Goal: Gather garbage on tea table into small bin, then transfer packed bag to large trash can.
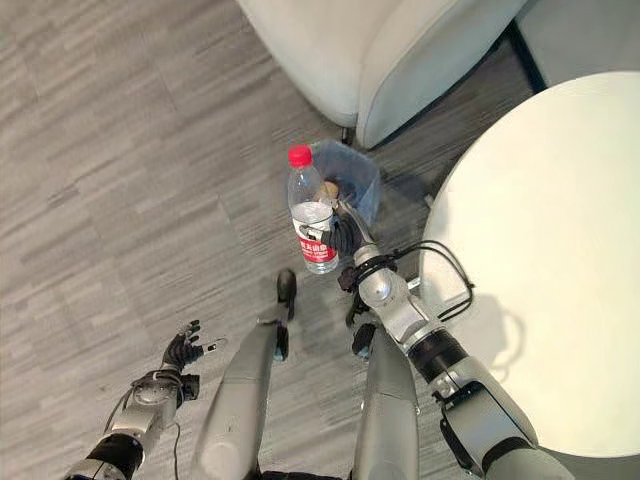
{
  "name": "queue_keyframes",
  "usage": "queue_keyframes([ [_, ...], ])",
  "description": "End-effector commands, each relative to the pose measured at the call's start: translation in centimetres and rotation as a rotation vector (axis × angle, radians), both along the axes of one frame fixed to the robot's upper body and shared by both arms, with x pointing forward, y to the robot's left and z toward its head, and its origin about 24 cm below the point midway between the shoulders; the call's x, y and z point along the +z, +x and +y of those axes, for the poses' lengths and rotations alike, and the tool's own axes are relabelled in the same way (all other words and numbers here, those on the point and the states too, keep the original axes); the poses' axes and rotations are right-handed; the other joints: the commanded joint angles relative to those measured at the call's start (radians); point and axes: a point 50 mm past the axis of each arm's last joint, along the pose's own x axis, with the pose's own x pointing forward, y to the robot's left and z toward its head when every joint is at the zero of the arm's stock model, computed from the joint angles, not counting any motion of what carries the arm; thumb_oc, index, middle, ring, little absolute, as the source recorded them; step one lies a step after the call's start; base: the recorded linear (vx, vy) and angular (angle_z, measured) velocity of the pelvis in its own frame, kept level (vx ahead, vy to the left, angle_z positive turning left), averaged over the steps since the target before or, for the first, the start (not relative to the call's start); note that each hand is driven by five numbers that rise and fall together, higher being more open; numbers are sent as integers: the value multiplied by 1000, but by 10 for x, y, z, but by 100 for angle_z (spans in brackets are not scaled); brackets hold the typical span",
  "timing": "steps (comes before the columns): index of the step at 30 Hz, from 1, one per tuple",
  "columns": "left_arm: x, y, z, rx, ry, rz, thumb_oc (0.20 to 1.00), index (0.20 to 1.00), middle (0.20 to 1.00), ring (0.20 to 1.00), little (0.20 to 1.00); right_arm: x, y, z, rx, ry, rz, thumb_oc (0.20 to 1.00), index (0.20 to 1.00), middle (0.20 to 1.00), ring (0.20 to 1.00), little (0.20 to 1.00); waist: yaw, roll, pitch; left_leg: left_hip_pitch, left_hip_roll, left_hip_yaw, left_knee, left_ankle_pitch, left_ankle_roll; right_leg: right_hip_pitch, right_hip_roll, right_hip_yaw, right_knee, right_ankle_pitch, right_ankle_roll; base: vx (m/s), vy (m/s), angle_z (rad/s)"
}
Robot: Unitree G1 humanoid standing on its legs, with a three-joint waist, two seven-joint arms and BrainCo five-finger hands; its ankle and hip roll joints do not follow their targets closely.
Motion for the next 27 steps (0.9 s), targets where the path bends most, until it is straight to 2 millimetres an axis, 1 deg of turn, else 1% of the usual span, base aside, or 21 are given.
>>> queue_keyframes([
  [1, 14, 5, 1, 22, -11, -96, 1000, 1000, 1000, 1000, 1000, 14, -4, 13, 5, 18, -126, 200, 200, 200, 200, 200, -11, 17, -87, -49, -48, 51, 100, -125, 33, -15, 15, 92, -62, -61, 70, -18, 10, 14],
  [2, 14, 6, 1, 23, -11, -98, 1000, 1000, 1000, 1000, 1000, 15, -4, 13, 5, 18, -129, 200, 200, 200, 200, 200, -11, 16, -90, -57, -49, 51, 104, -127, 33, -24, 14, 93, -57, -63, 70, 4, 25, 16],
  [4, 20, 12, 2, 21, -9, -118, 1000, 1000, 1000, 1000, 1000, 26, 3, 14, -23, -3, -157, 200, 200, 200, 200, 200, -8, 19, -95, -121, -53, 47, 137, -134, 38, -91, 7, 114, -11, -72, 69, 21, 36, 18],
  [5, 28, 20, 0, 11, -4, -147, 1000, 1000, 1000, 1000, 1000, 38, 11, 17, -42, -32, -187, 200, 200, 200, 200, 200, -1, 22, -98, -190, -59, 47, 175, -144, 46, -160, 2, 125, 34, -84, 63, 64, 39, 14],
  [6, 31, 24, -2, -3, 0, -161, 1000, 1000, 1000, 1000, 1000, 49, 18, 15, -74, -53, -207, 200, 200, 200, 200, 200, 9, 24, -103, -236, -66, 44, 199, -148, 52, -205, -5, 133, 62, -95, 58, 90, 41, 6],
  [8, 36, 27, -3, -15, 5, -175, 1000, 1000, 1000, 1000, 1000, 61, 25, 9, -118, -48, -219, 200, 200, 200, 200, 200, 16, 28, -112, -285, -72, 41, 224, -154, 59, -254, -16, 140, 97, -108, 56, 67, 14, 3],
  [9, 36, 28, -3, -15, 6, -176, 1000, 1000, 1000, 1000, 1000, 61, 25, 10, -118, -47, -221, 200, 200, 200, 200, 200, 16, 27, -114, -290, -73, 41, 226, -155, 59, -259, -17, 141, 100, -109, 56, 44, 1, 12],
  [10, 37, 28, -5, -26, 7, -179, 1000, 1000, 1000, 1000, 1000, 65, 28, 6, -141, -49, -223, 200, 200, 200, 200, 200, 20, 29, -119, -303, -77, 39, 235, -158, 61, -274, -22, 142, 112, -115, 54, 71, 4, 16],
  [12, 41, 31, -10, -61, 9, -195, 1000, 1000, 1000, 1000, 1000, 82, 38, -13, -226, -18, -231, 200, 200, 200, 200, 200, 32, 37, -139, -362, -93, 38, 269, -169, 68, -334, -38, 146, 163, -137, 49, 126, 16, 19],
  [13, 41, 31, -10, -67, 10, -193, 1000, 1000, 1000, 1000, 1000, 87, 39, -17, -246, -18, -235, 200, 200, 200, 200, 200, 34, 38, -144, -372, -95, 36, 273, -169, 70, -343, -39, 147, 169, -139, 48, 94, 19, 22],
  [17, 42, 31, -13, -87, 6, -199, 1000, 1000, 1000, 1000, 1000, 97, 42, -28, -283, -41, -250, 200, 200, 200, 200, 200, 46, 37, -162, -402, -103, 34, 292, -177, 73, -368, -48, 152, 187, -146, 47, 52, 9, 10],
  [18, 43, 31, -13, -91, 6, -204, 1000, 1000, 1000, 1000, 1000, 99, 44, -32, -301, -51, -248, 699, 699, 699, 699, 699, 48, 39, -165, -410, -104, 34, 297, -179, 74, -376, -51, 152, 193, -147, 47, 54, -1, 6],
  [19, 43, 31, -15, -99, 5, -206, 1000, 1000, 1000, 1000, 1000, 102, 47, -40, -339, -72, -246, 1000, 1000, 1000, 1000, 1000, 49, 39, -171, -420, -104, 33, 299, -179, 72, -386, -54, 152, 198, -150, 46, 55, 9, 5],
  [21, 43, 30, -16, -107, 7, -204, 1000, 1000, 1000, 1000, 1000, 101, 48, -49, -365, -84, -237, 1000, 1000, 1000, 1000, 1000, 47, 36, -177, -429, -104, 33, 305, -181, 73, -395, -50, 153, 204, -146, 47, 44, 11, 0],
  [22, 42, 29, -16, -109, 7, -202, 1000, 1000, 1000, 1000, 1000, 99, 47, -50, -363, -95, -233, 1000, 1000, 1000, 1000, 1000, 45, 34, -178, -429, -102, 34, 303, -180, 72, -396, -49, 154, 201, -145, 49, 0, 0, 0],
  [25, 39, 27, -15, -97, 2, -190, 1000, 1000, 1000, 1000, 1000, 87, 46, -55, -363, -162, -220, 1000, 1000, 1000, 1000, 1000, 34, 25, -180, -425, -98, 33, 297, -179, 71, -391, -43, 153, 195, -141, 51, 19, -1, -6],
  [26, 38, 26, -13, -91, 8, -188, 1000, 1000, 1000, 1000, 1000, 77, 43, -57, -355, -228, -217, 1000, 1000, 1000, 1000, 1000, 24, 20, -181, -419, -96, 34, 290, -180, 69, -386, -39, 149, 186, -137, 54, 18, -10, -4],
  [27, 39, 25, -12, -88, 11, -188, 1000, 1000, 1000, 1000, 1000, 75, 42, -57, -352, -264, -221, 1000, 1000, 1000, 1000, 1000, 22, 19, -181, -418, -95, 34, 287, -180, 69, -385, -37, 148, 184, -138, 54, 18, -30, -3],
])
